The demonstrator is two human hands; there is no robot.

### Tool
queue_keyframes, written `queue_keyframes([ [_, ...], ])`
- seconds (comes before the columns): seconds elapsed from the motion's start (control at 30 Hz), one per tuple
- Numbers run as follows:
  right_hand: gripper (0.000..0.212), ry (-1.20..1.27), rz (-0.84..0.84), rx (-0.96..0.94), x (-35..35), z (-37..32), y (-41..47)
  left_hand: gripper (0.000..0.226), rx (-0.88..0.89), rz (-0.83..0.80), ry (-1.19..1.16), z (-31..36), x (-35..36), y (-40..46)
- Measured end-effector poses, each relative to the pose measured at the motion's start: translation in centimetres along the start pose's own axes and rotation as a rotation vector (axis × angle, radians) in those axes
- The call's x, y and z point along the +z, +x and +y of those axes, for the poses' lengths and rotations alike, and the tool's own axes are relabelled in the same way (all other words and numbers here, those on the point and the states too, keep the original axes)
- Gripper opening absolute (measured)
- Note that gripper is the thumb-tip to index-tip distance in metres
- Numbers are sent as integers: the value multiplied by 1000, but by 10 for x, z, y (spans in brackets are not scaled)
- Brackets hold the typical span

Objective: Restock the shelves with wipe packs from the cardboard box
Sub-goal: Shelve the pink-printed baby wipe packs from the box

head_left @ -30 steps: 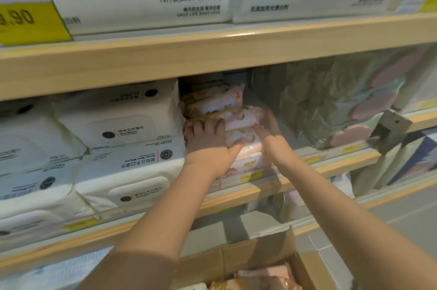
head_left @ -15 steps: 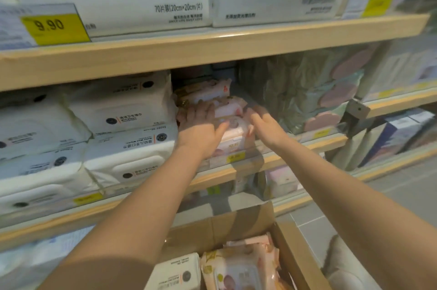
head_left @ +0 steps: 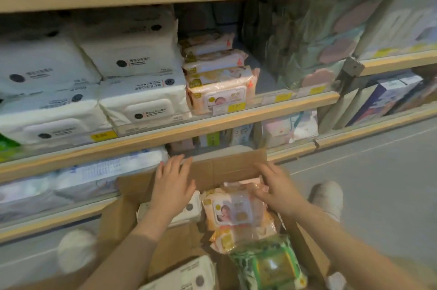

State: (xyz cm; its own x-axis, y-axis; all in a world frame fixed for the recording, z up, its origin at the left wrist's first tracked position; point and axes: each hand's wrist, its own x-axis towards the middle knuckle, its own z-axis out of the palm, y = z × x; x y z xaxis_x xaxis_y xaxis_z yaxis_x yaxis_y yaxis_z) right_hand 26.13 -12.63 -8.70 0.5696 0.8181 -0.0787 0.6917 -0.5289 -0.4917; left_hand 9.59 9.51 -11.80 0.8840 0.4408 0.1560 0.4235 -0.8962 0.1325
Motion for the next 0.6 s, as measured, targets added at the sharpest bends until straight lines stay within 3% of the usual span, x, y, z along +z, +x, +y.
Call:
queue_keyframes([
  [0.13, 73, -214, -181, -45, 53, 13, 2, 69, -3, -55, 42, -9, 21, -11],
  [0.37, 91, -429, -366, 42, 102, 19, 41, 74, -19, -28, 43, -14, 38, -12],
  [0.6, 85, -558, -474, 101, 111, 1, 57, 81, -34, -55, 33, -15, 41, -9],
])
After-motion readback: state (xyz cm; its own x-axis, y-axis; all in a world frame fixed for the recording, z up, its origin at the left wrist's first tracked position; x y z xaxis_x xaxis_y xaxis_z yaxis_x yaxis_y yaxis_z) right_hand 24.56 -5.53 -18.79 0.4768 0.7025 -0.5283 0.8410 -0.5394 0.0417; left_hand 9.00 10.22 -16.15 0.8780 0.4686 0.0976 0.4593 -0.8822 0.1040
